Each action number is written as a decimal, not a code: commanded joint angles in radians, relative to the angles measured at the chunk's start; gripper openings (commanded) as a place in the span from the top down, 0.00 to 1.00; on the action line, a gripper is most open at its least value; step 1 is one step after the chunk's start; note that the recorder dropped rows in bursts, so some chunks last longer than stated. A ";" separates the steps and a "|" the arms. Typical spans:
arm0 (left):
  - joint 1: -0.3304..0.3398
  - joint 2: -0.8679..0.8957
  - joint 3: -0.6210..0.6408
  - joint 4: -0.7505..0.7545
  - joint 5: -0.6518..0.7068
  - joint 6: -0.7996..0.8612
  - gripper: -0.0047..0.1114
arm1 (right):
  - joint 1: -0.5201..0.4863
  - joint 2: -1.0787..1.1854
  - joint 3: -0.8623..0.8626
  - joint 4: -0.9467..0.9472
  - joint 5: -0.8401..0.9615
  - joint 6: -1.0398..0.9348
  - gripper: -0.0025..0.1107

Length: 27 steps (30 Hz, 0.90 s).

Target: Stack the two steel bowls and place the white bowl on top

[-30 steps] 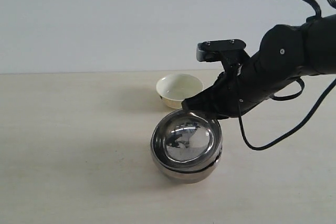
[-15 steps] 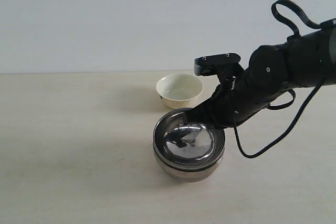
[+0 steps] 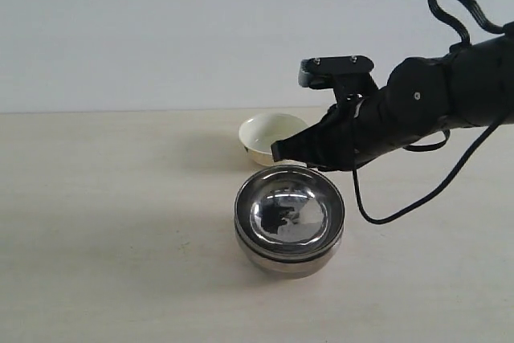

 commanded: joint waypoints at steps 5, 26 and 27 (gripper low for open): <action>-0.005 -0.003 0.003 0.000 -0.008 -0.005 0.93 | 0.046 0.100 -0.002 0.030 -0.187 0.047 0.98; -0.005 -0.003 0.003 0.000 -0.008 -0.005 0.93 | 0.057 -0.002 -0.002 0.030 -0.255 0.085 0.98; -0.005 -0.003 0.003 0.000 -0.008 -0.005 0.93 | 0.055 -0.004 -0.002 0.030 -0.285 0.099 0.98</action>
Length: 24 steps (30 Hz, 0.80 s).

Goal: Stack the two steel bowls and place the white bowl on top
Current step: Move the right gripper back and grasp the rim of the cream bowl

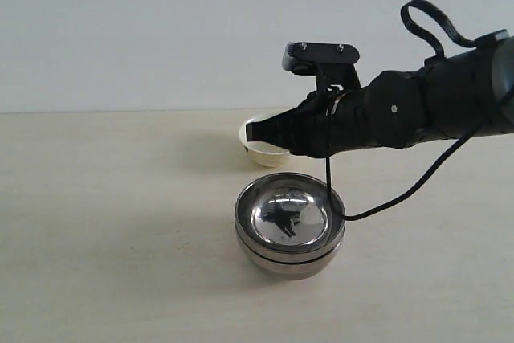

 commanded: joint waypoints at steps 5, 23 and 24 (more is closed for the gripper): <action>-0.005 -0.003 0.003 0.000 -0.008 -0.005 0.93 | -0.012 -0.010 -0.009 0.001 -0.167 0.033 0.96; -0.005 -0.003 0.003 0.000 -0.008 -0.005 0.93 | -0.171 0.408 -0.473 0.136 0.162 0.093 0.39; -0.005 -0.003 0.003 0.000 -0.008 -0.005 0.93 | -0.171 0.435 -0.503 0.136 0.181 0.101 0.39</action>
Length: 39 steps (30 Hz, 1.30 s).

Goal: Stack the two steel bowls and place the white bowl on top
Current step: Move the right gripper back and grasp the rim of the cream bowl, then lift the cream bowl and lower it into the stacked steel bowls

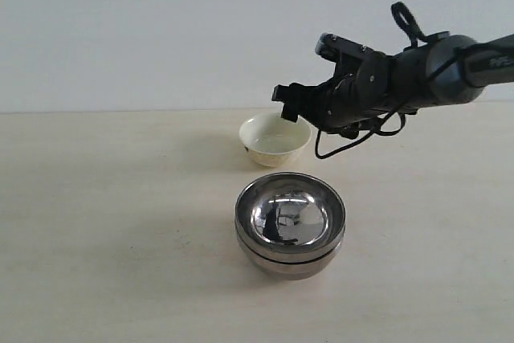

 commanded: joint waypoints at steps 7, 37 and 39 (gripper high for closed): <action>-0.005 -0.003 0.003 0.000 -0.008 -0.005 0.93 | -0.009 0.180 -0.207 -0.002 0.124 0.021 0.39; -0.005 -0.003 0.003 0.000 -0.008 -0.005 0.93 | -0.009 -0.190 -0.195 -0.009 0.508 -0.153 0.98; -0.005 -0.003 0.003 0.000 -0.008 -0.005 0.93 | -0.009 -0.263 -0.109 -0.009 0.506 -0.176 0.98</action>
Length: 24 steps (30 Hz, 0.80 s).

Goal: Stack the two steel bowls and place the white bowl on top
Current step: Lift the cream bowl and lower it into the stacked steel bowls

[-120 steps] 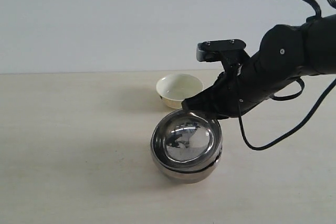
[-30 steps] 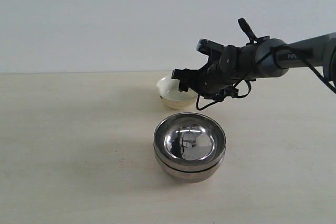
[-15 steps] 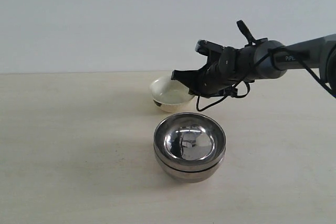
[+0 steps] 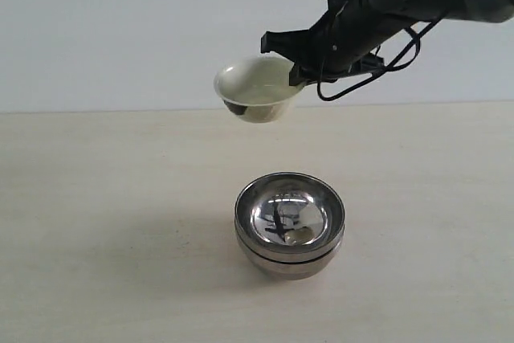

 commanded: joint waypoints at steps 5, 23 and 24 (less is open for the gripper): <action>-0.005 -0.003 0.003 0.000 -0.008 -0.005 0.93 | -0.008 -0.287 0.373 -0.004 -0.036 -0.072 0.98; -0.005 -0.003 0.003 0.000 -0.008 -0.005 0.93 | 0.039 -0.365 0.705 0.039 -0.240 -0.131 0.98; -0.005 -0.003 0.003 0.000 -0.008 -0.005 0.93 | 0.051 -0.358 0.705 0.042 -0.257 -0.131 0.98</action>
